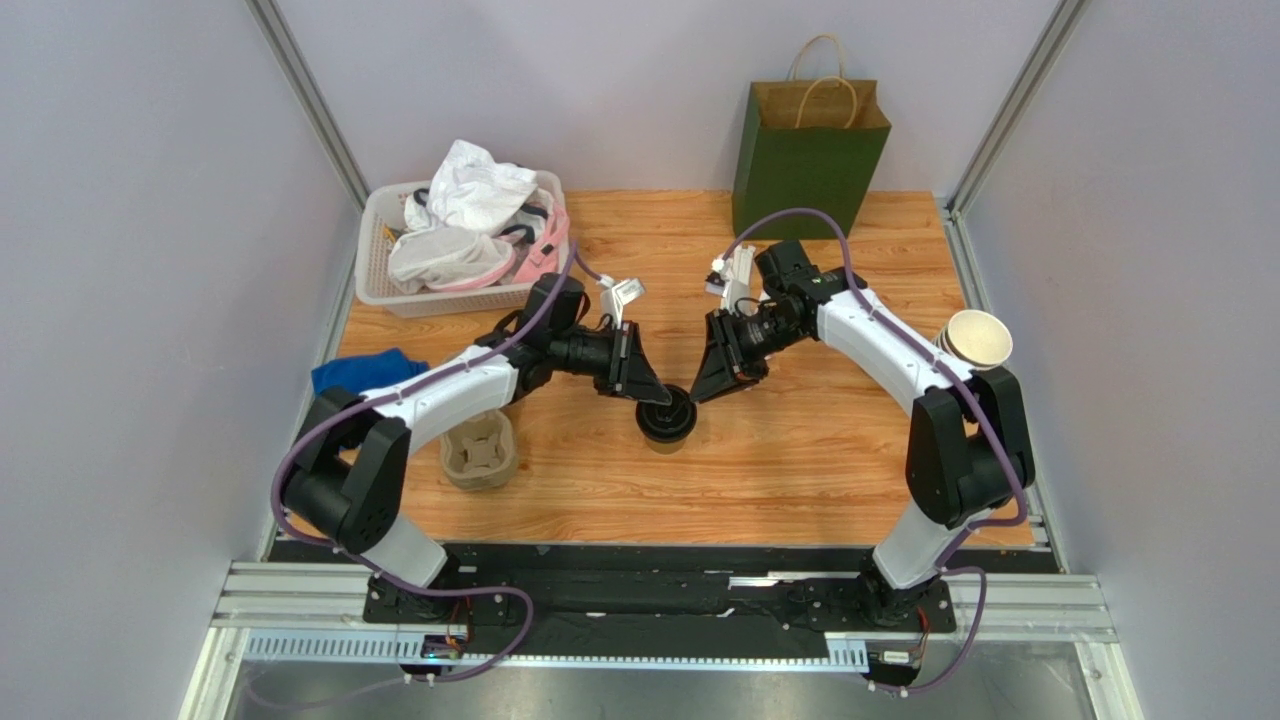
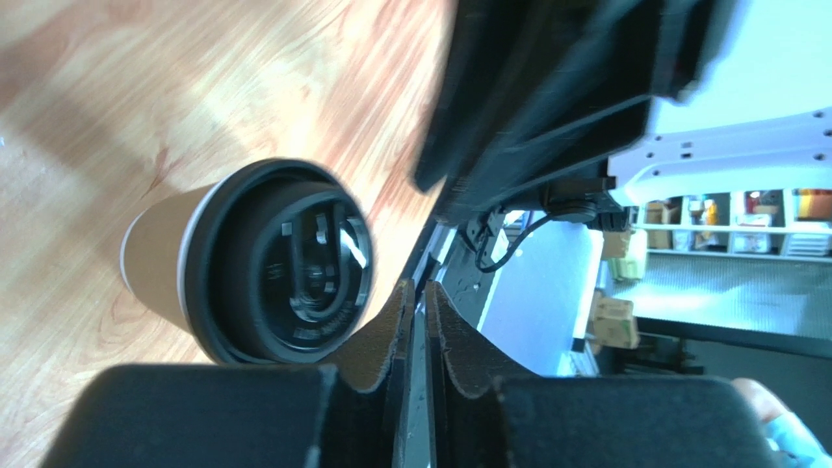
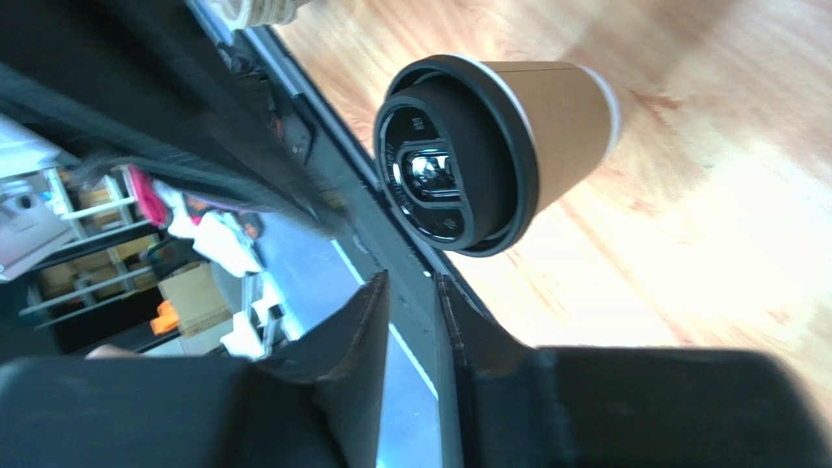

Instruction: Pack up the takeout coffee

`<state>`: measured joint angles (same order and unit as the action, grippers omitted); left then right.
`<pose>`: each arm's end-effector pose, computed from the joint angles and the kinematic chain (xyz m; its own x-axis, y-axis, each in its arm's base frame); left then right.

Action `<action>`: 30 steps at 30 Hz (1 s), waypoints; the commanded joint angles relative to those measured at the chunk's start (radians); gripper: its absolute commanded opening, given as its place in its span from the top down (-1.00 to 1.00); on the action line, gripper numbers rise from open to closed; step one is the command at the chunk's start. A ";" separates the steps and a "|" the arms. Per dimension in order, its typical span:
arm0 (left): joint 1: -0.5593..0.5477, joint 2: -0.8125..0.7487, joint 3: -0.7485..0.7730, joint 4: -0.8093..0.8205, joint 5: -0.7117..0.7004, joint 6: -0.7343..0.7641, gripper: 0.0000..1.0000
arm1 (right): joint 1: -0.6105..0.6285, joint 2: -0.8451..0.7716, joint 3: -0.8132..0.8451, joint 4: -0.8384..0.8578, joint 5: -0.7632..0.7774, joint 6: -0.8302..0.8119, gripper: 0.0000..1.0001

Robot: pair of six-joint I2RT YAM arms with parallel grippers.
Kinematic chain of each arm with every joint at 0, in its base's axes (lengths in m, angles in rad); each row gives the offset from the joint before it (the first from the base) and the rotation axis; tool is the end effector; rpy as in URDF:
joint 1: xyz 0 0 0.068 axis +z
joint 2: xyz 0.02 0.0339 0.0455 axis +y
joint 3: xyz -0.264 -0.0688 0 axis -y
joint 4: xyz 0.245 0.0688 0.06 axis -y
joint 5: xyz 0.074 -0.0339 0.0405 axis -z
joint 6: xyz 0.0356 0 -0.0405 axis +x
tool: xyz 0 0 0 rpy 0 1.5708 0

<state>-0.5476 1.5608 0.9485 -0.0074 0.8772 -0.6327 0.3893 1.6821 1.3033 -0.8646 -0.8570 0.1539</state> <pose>0.2684 -0.1958 0.2296 -0.9127 0.1138 -0.3924 0.4062 0.3562 -0.8415 0.2955 0.1503 0.2489 -0.9382 -0.2764 -0.2081 -0.3335 0.5625 0.7566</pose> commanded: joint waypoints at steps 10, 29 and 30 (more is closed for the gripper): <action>-0.009 -0.235 0.018 -0.396 -0.322 0.194 0.28 | 0.114 -0.085 0.043 -0.008 0.357 0.018 0.33; -0.035 -0.236 0.039 -0.339 -0.273 0.317 0.19 | 0.157 -0.078 0.048 -0.005 0.335 -0.007 0.42; -0.035 -0.235 0.033 -0.286 -0.236 0.301 0.30 | 0.157 -0.078 0.056 -0.011 0.326 -0.010 0.43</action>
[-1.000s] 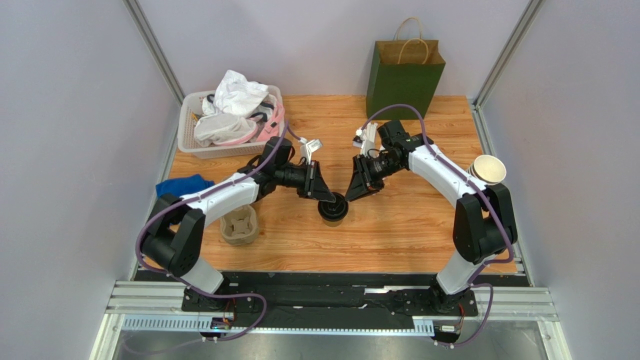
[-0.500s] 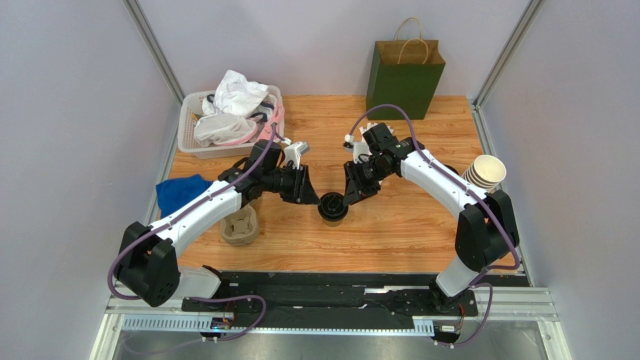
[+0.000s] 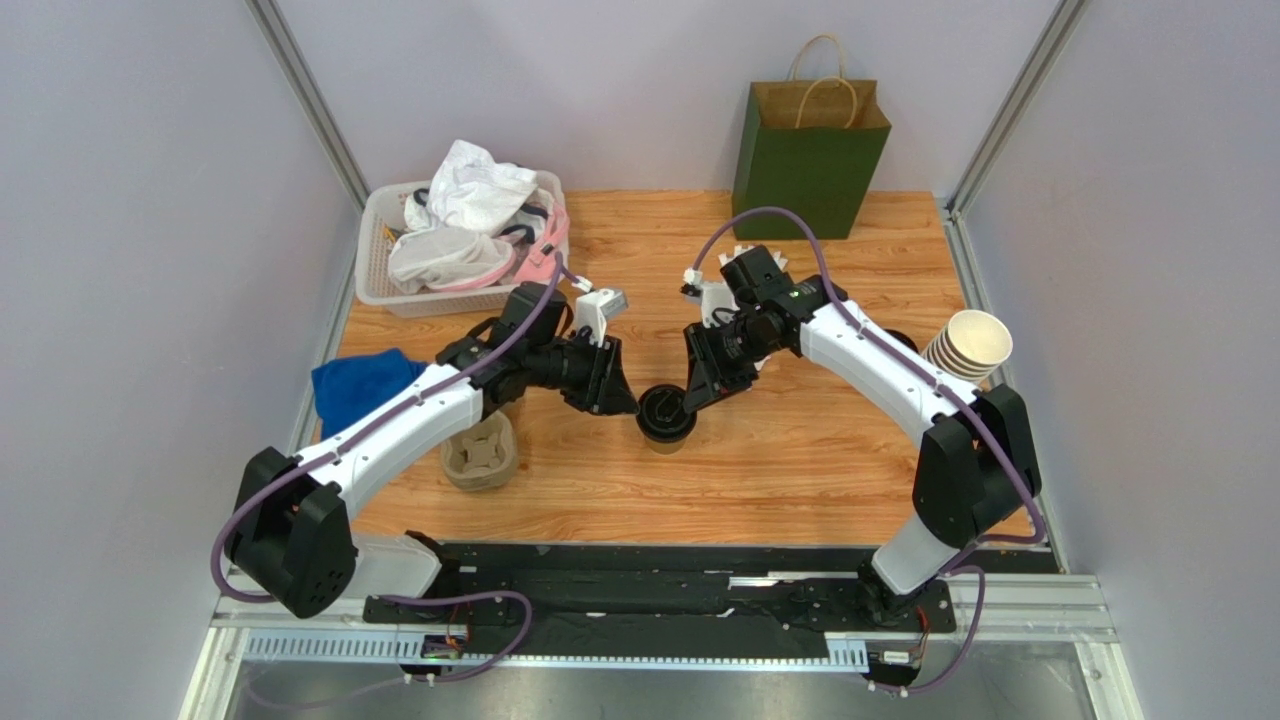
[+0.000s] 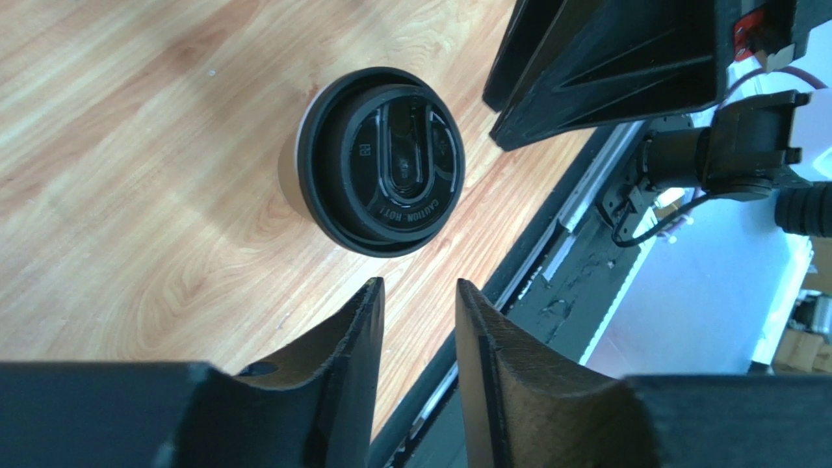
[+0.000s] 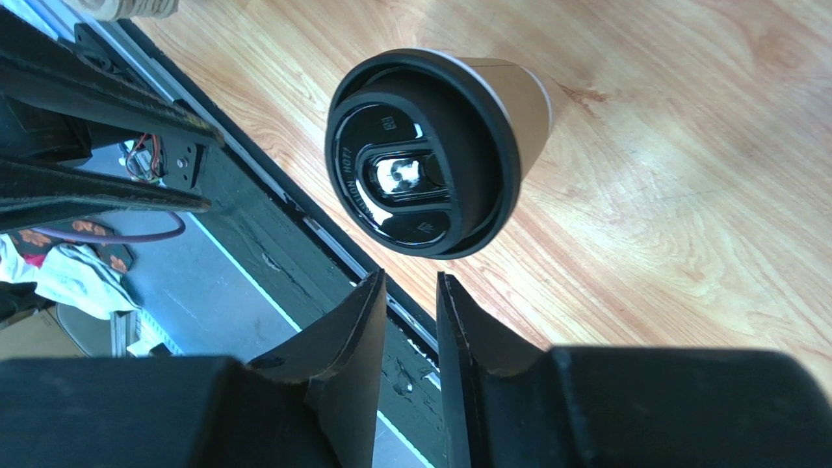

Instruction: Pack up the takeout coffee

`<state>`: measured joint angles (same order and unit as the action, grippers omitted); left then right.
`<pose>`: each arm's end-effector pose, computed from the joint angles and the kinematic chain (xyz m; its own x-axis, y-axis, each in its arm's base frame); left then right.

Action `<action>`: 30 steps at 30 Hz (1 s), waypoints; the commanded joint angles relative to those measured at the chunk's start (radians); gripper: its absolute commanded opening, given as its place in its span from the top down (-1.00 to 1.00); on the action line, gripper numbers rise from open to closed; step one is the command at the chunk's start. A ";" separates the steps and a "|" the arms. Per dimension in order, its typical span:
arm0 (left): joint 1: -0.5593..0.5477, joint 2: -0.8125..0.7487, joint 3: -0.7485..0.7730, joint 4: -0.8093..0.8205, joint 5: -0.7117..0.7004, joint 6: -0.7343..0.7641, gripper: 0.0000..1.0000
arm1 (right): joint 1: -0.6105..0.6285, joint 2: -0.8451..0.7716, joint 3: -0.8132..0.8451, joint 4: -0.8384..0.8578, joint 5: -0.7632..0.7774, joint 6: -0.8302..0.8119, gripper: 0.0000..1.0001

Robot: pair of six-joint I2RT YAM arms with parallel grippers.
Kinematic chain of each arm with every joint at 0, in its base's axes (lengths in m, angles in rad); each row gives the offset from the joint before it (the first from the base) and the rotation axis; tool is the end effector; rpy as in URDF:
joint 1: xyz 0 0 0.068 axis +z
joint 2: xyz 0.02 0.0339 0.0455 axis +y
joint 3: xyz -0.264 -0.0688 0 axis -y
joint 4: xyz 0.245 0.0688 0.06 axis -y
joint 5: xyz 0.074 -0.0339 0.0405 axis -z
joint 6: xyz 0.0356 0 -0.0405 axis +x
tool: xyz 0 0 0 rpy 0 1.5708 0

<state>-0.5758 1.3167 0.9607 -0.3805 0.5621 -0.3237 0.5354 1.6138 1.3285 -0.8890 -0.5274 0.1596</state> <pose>0.2256 -0.1691 0.2699 -0.7860 0.1894 -0.5885 0.5716 0.5854 -0.5750 0.2693 0.1806 0.2692 -0.8799 -0.3623 -0.3075 -0.4742 0.7106 0.5197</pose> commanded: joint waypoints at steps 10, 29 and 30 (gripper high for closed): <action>-0.015 0.134 -0.082 0.561 0.337 -0.371 0.76 | -0.055 -0.063 -0.006 0.091 -0.223 0.060 0.73; 0.047 0.015 -0.045 0.062 0.101 -0.141 0.24 | -0.055 0.014 -0.026 0.073 -0.069 0.051 0.39; 0.047 0.007 -0.031 0.048 0.098 -0.126 0.25 | -0.055 0.017 -0.025 0.070 -0.081 0.046 0.40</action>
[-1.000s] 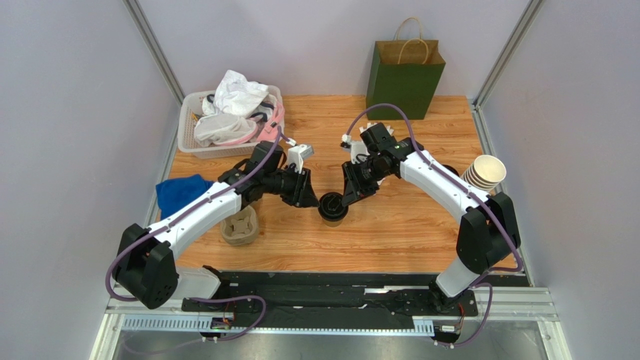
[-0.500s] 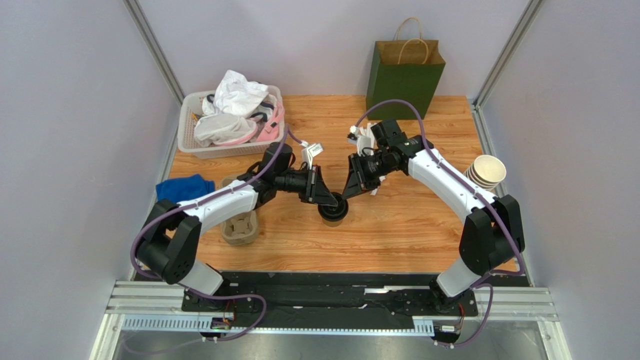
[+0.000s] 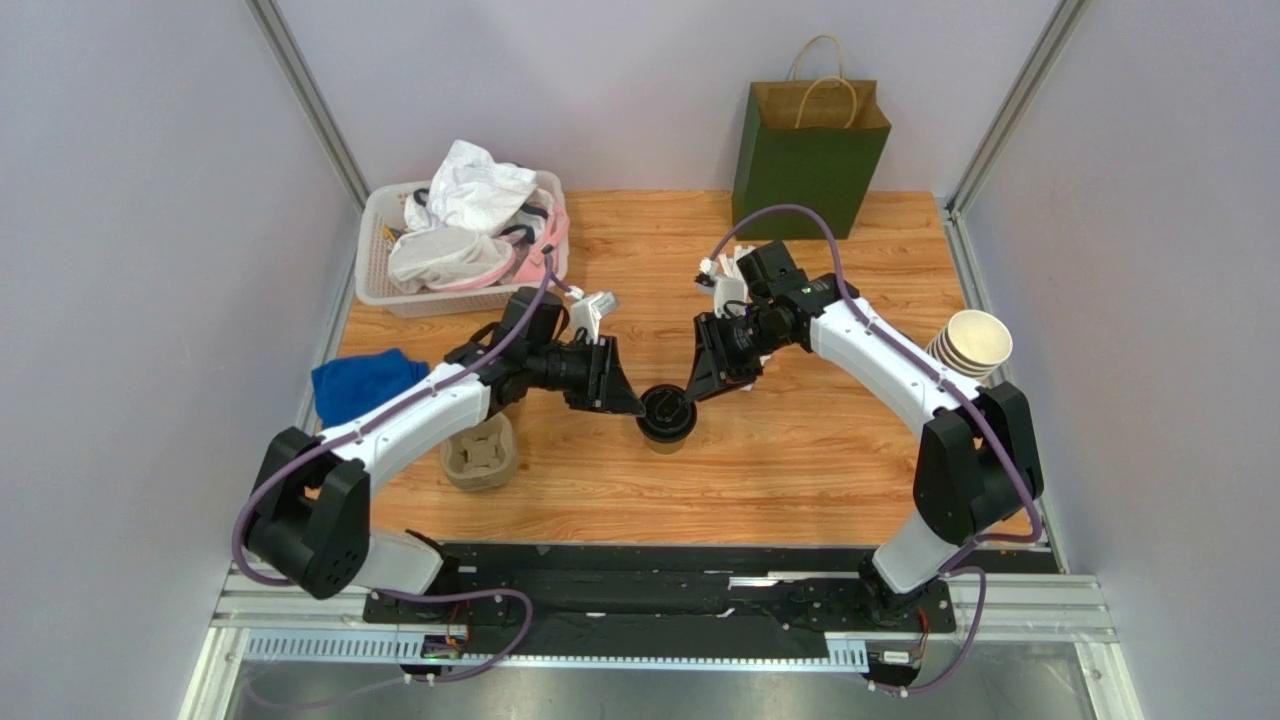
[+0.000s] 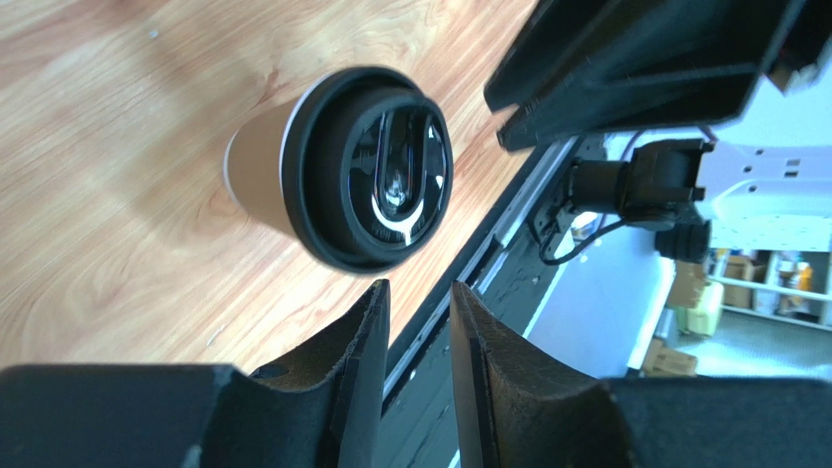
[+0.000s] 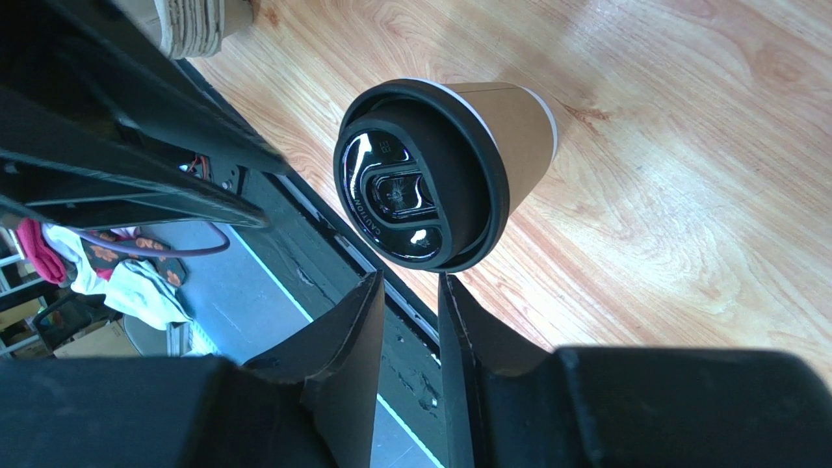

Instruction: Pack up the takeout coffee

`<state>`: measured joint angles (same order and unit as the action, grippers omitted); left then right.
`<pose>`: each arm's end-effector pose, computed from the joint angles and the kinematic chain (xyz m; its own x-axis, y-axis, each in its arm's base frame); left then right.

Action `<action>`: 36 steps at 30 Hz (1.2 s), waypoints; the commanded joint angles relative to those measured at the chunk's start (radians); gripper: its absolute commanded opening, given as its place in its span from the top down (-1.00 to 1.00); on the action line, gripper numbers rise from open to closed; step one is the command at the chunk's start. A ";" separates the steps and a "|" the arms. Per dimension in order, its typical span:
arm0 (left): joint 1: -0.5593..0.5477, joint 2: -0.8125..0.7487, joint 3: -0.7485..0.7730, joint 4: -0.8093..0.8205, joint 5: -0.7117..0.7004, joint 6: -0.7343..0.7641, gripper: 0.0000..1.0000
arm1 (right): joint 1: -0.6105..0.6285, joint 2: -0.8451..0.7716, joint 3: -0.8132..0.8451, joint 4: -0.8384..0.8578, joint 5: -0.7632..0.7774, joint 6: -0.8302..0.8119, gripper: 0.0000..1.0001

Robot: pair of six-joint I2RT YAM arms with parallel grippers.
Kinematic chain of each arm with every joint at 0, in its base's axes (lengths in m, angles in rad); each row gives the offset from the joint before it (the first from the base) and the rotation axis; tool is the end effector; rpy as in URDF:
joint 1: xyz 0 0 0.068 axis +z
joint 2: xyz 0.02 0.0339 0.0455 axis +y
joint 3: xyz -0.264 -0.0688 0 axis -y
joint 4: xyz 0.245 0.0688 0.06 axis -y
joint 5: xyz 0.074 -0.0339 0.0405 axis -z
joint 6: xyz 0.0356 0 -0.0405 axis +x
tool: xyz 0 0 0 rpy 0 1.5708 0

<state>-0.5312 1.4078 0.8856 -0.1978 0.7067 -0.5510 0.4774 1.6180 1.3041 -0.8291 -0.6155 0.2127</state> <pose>0.2430 -0.1696 0.2372 -0.9064 0.0708 -0.4164 0.3892 0.5228 -0.7584 0.2808 0.1684 0.2648 -0.9140 -0.2788 -0.2946 -0.4041 0.6895 0.6011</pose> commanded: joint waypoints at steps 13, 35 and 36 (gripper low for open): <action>-0.056 0.017 0.016 0.266 0.160 -0.092 0.69 | 0.003 0.011 -0.031 0.126 -0.250 0.071 0.74; 0.010 0.261 -0.007 0.285 0.160 -0.135 0.87 | -0.028 0.203 -0.060 0.232 -0.302 0.154 0.90; 0.010 0.270 -0.005 0.284 0.163 -0.132 0.88 | -0.031 0.209 -0.060 0.232 -0.303 0.155 0.91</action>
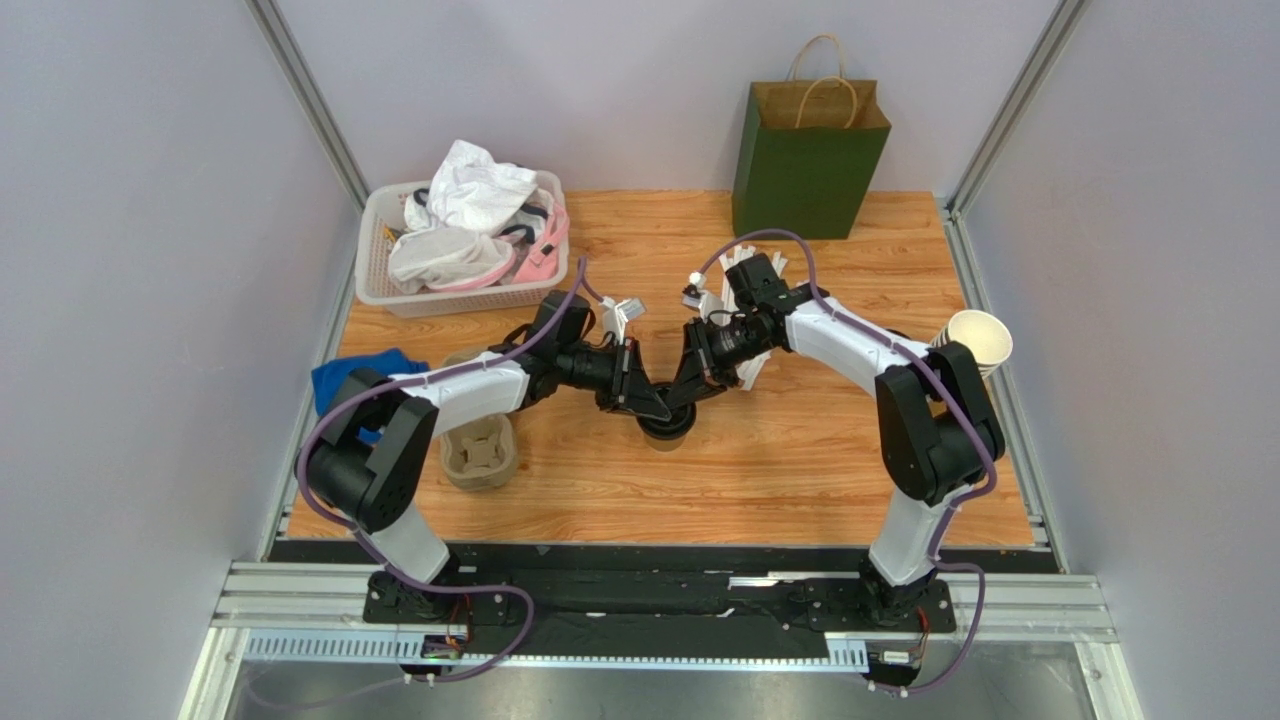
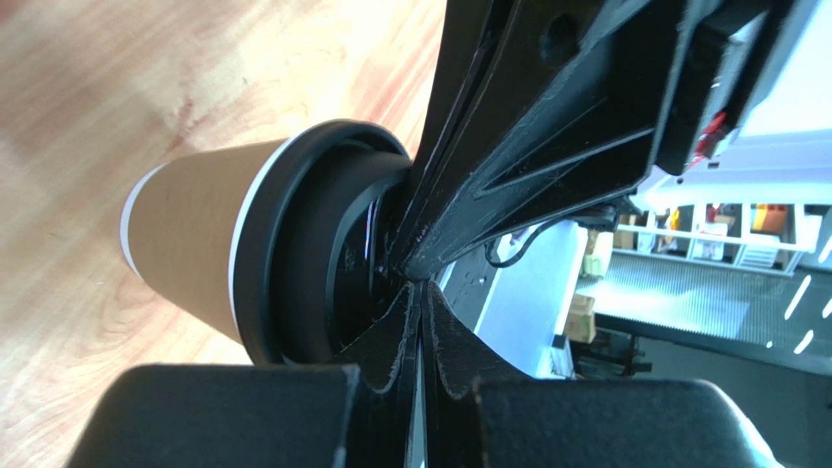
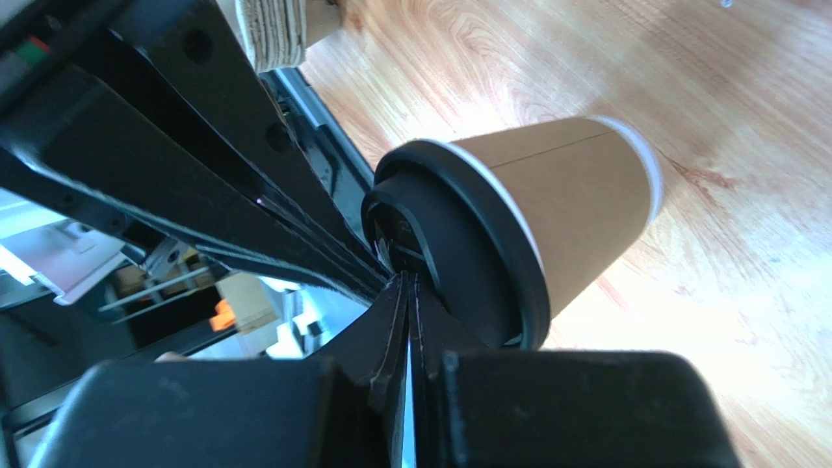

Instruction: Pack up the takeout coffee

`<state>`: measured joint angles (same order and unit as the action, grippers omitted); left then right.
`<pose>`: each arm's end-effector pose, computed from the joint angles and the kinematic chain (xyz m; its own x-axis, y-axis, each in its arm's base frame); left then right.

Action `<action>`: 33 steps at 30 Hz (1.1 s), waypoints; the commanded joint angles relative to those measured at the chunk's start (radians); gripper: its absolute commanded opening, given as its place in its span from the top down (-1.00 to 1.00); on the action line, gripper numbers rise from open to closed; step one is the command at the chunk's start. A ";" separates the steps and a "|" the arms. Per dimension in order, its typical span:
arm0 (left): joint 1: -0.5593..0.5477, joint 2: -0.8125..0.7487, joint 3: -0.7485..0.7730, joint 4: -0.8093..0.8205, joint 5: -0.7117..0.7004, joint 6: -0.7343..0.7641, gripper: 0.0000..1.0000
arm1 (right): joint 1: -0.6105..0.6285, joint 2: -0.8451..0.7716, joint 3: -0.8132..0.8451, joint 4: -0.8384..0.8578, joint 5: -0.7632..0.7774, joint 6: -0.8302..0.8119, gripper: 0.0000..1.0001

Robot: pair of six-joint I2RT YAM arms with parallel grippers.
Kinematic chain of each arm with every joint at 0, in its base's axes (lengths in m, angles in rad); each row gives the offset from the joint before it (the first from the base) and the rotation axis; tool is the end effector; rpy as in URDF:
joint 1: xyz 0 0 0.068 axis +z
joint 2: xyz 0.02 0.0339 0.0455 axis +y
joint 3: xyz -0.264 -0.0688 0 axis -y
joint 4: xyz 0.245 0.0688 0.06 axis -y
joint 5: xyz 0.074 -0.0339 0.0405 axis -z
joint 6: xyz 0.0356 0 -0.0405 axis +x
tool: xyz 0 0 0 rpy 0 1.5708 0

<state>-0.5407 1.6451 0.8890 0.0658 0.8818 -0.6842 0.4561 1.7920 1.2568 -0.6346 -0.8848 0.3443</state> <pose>0.2718 -0.1952 0.1908 -0.9524 0.1031 -0.2868 0.3040 0.3922 -0.8682 0.3083 0.1820 0.2088 -0.9637 -0.2347 -0.1270 -0.2389 0.5470 0.8023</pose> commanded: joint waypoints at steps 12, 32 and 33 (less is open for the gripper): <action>0.021 0.062 -0.022 0.012 -0.014 0.006 0.95 | -0.057 0.141 -0.049 0.044 -0.006 0.019 1.00; 0.030 0.128 -0.028 -0.061 -0.064 0.002 1.00 | -0.062 0.247 -0.079 0.039 0.084 0.002 1.00; 0.030 0.133 -0.028 -0.061 -0.066 0.002 1.00 | -0.063 0.251 -0.079 0.035 0.090 0.001 1.00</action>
<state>-0.5091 1.7058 0.8921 0.1062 0.9710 -0.7361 0.3977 1.9240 1.2438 -0.5518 -1.1252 0.3779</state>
